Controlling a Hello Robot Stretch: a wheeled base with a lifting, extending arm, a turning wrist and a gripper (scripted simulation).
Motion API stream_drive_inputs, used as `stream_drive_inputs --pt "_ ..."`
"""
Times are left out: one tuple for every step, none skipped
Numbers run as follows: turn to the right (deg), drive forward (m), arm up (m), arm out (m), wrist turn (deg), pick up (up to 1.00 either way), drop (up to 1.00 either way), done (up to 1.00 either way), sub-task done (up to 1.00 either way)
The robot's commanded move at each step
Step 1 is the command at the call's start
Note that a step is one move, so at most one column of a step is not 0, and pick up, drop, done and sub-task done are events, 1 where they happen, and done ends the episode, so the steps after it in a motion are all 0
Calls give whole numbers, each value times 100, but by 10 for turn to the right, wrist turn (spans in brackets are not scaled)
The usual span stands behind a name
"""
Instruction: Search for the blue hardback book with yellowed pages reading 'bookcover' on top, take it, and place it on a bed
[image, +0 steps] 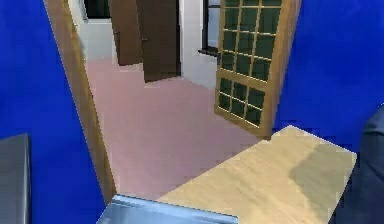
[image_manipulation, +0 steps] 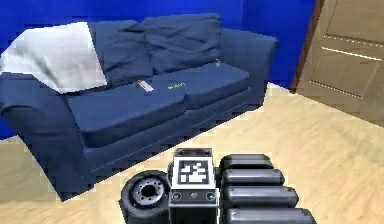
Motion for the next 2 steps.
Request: stream_drive_inputs --pt "0 100 0 0 0 0 0 0 0" --pt "-270 0 0 0 0 0 0 0 0"
